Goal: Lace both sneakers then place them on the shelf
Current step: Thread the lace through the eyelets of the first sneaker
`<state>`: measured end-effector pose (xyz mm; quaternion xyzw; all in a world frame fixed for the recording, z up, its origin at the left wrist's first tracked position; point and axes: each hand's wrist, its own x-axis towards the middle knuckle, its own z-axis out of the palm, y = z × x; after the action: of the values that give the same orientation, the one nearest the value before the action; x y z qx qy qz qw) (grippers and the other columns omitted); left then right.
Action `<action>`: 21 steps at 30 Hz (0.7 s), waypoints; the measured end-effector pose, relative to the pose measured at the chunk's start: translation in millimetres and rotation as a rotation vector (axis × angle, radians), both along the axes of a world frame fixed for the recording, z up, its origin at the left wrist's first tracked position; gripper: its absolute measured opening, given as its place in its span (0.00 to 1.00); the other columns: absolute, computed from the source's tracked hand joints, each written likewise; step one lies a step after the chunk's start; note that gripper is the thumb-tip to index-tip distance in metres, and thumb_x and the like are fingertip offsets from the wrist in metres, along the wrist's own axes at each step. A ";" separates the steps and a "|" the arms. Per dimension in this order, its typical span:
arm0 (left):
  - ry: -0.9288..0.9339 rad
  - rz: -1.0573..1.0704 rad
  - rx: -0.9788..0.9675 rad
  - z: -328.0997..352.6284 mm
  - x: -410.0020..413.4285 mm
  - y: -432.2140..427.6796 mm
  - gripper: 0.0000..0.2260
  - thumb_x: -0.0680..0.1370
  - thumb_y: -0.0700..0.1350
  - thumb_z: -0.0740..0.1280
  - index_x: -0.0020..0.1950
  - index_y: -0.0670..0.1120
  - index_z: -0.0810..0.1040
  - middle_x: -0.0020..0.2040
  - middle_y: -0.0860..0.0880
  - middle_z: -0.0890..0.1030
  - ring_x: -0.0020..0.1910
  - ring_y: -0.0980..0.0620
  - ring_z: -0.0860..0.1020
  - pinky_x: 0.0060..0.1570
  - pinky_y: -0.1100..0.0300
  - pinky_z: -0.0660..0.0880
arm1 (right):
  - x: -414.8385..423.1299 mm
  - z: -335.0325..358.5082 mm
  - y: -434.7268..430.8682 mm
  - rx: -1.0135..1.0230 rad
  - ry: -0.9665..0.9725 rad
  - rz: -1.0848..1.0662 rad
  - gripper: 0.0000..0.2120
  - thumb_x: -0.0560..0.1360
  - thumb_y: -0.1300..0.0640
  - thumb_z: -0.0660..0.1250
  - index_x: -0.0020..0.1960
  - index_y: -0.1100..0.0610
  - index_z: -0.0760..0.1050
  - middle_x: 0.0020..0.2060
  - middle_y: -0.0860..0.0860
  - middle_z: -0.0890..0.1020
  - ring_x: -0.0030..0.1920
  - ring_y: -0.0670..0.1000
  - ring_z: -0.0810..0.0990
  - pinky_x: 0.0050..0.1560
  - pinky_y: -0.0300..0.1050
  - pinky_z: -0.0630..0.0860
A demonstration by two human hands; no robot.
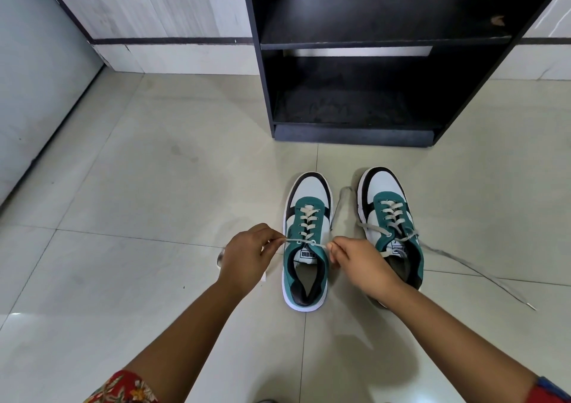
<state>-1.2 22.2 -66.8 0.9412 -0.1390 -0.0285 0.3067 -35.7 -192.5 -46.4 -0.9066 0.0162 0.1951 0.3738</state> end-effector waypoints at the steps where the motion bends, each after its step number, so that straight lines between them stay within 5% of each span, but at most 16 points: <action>1: 0.002 -0.005 -0.001 0.6 -0.3 0.0 0.06 0.76 0.48 0.66 0.45 0.51 0.82 0.39 0.54 0.80 0.37 0.55 0.77 0.35 0.65 0.69 | -0.4 -0.7 0.5 0.011 0.009 -0.008 0.16 0.80 0.53 0.55 0.34 0.51 0.67 0.36 0.54 0.80 0.39 0.54 0.78 0.41 0.45 0.69; 6: 0.207 0.065 -0.060 -5.2 4.8 3.8 0.07 0.76 0.52 0.65 0.43 0.53 0.81 0.40 0.55 0.81 0.40 0.57 0.78 0.41 0.60 0.73 | 2.1 -5.0 -0.5 0.060 0.037 -0.057 0.16 0.80 0.53 0.55 0.33 0.51 0.67 0.35 0.53 0.79 0.38 0.52 0.76 0.39 0.42 0.69; 10: 0.482 0.160 -0.427 5.8 8.5 2.1 0.08 0.79 0.42 0.62 0.42 0.49 0.78 0.43 0.49 0.80 0.40 0.58 0.78 0.45 0.64 0.71 | 3.5 -4.2 0.2 0.279 0.019 -0.190 0.17 0.79 0.55 0.56 0.32 0.52 0.69 0.33 0.49 0.75 0.37 0.49 0.73 0.42 0.42 0.68; 14: 0.784 0.243 -0.851 21.3 11.2 -18.3 0.13 0.81 0.44 0.54 0.40 0.46 0.73 0.54 0.46 0.81 0.32 0.52 0.75 0.39 0.58 0.69 | 7.4 2.1 20.1 0.745 0.065 -0.425 0.17 0.80 0.59 0.56 0.34 0.53 0.74 0.42 0.55 0.79 0.43 0.54 0.73 0.48 0.40 0.69; 16: 0.926 0.326 -1.053 22.2 12.6 -25.1 0.15 0.81 0.45 0.53 0.37 0.45 0.73 0.48 0.47 0.84 0.26 0.53 0.72 0.34 0.59 0.67 | 9.6 -1.4 26.1 0.975 0.133 -0.532 0.18 0.80 0.58 0.55 0.33 0.56 0.71 0.47 0.62 0.82 0.44 0.60 0.75 0.46 0.44 0.68; 21: 1.044 0.406 -1.127 12.4 10.6 -24.4 0.12 0.79 0.43 0.53 0.36 0.47 0.66 0.30 0.54 0.76 0.22 0.57 0.62 0.24 0.65 0.62 | 8.6 -12.7 20.3 1.304 0.245 -0.764 0.17 0.80 0.59 0.54 0.33 0.58 0.67 0.29 0.51 0.77 0.37 0.50 0.73 0.42 0.41 0.70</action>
<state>9.4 -2.2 -54.4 0.5162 0.2033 -0.3349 0.7615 -27.2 -172.2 -59.1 -0.4060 0.2515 0.1215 0.8702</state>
